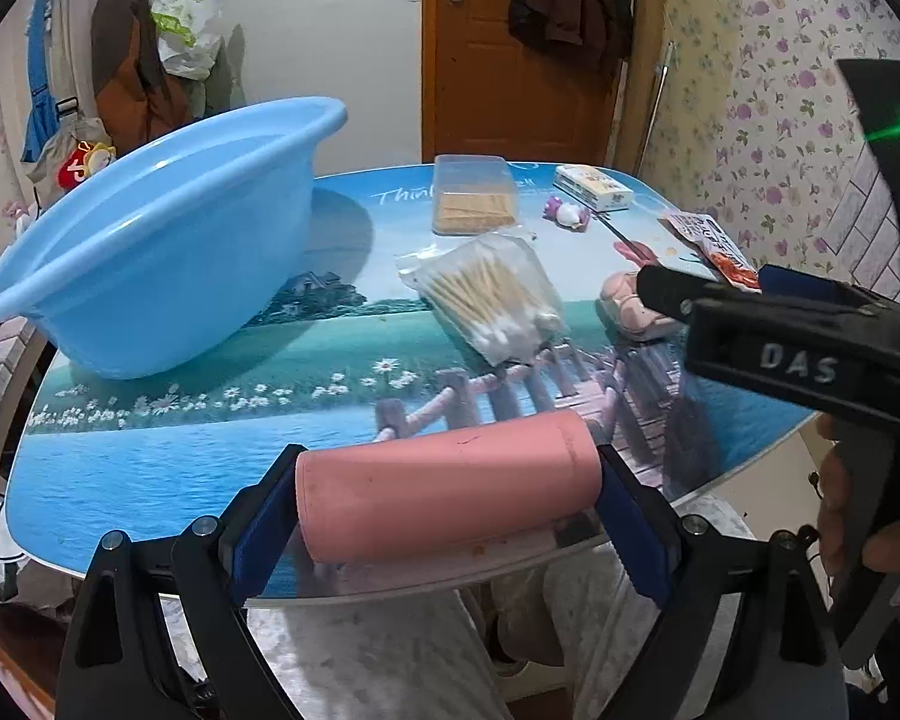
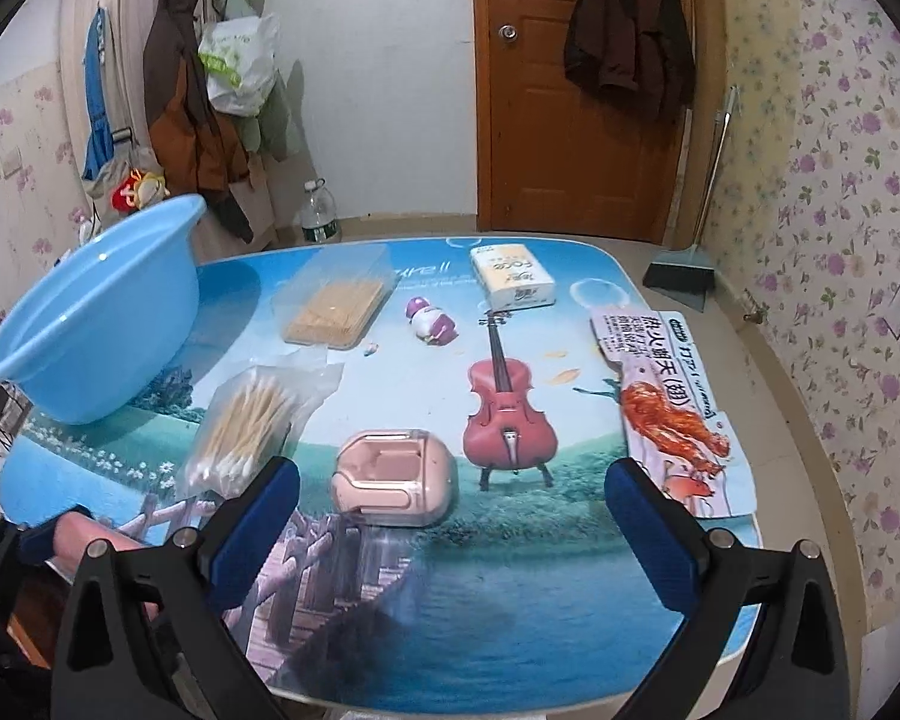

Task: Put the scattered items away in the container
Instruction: 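Grasp the pink plastic case with the right tool while the left tool holds the pink roll, then carry the pink case and pink roll over the blue basin with both tools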

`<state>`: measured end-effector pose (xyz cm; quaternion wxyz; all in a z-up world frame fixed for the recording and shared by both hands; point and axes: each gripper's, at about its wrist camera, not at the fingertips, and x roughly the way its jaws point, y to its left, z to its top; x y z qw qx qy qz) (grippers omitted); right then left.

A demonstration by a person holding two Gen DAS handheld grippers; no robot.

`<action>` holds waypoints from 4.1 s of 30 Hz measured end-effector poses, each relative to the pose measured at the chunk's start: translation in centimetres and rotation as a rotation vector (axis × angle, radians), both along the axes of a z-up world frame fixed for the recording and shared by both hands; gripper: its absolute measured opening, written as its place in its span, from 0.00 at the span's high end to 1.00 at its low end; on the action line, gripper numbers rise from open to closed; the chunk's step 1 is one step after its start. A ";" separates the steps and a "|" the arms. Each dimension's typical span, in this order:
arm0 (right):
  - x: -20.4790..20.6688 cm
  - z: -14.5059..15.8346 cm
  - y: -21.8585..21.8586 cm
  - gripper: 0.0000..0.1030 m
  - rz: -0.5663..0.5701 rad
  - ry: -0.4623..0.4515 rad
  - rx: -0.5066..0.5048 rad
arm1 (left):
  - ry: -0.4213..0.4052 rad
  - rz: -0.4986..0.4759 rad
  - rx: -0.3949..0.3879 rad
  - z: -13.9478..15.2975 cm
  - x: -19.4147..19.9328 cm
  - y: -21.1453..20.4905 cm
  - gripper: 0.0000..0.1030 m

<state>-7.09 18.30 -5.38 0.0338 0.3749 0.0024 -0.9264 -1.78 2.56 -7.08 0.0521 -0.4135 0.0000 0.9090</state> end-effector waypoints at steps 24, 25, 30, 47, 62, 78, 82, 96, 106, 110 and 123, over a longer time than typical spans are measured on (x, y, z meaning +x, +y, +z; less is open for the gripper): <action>-1.6 -2.6 -1.5 0.41 0.029 -0.081 0.013 | -0.008 0.005 0.012 -0.4 -0.1 -0.9 0.11; -1.5 -2.5 -1.5 0.43 0.032 -0.078 0.014 | -0.007 0.005 0.013 -0.4 -0.1 -0.9 0.11; -1.0 -2.4 -1.0 0.51 0.044 -0.068 0.004 | -0.009 0.011 0.019 -0.4 -0.2 -0.9 0.11; 3.6 -2.5 0.5 0.51 0.057 -0.036 0.006 | 0.005 0.047 -0.003 -0.6 -0.4 -0.5 0.11; 4.1 -2.4 0.7 0.50 0.032 -0.031 -0.024 | 0.006 0.138 -0.020 -0.1 -0.5 -0.1 0.11; 4.0 -2.7 0.1 0.43 0.005 -0.001 -0.012 | -0.007 0.197 -0.008 -0.9 -0.1 0.1 0.14; 4.2 -2.7 0.0 0.47 0.001 0.005 -0.005 | 0.004 0.194 -0.009 -0.9 0.1 0.1 0.15; 4.7 -2.5 0.6 0.51 -0.022 0.012 -0.009 | 0.030 0.157 -0.020 -0.6 0.8 -0.6 0.16; 4.9 -2.7 0.4 0.51 -0.016 0.007 -0.002 | 0.025 0.185 -0.021 -0.7 0.5 -0.4 0.15; 4.9 -2.7 0.4 0.51 -0.015 0.008 0.000 | 0.022 0.211 -0.031 -0.8 -0.1 -0.2 0.14; 4.9 -2.7 0.3 0.51 -0.012 0.010 -0.002 | 0.036 0.250 -0.025 -1.0 -0.7 -0.2 0.17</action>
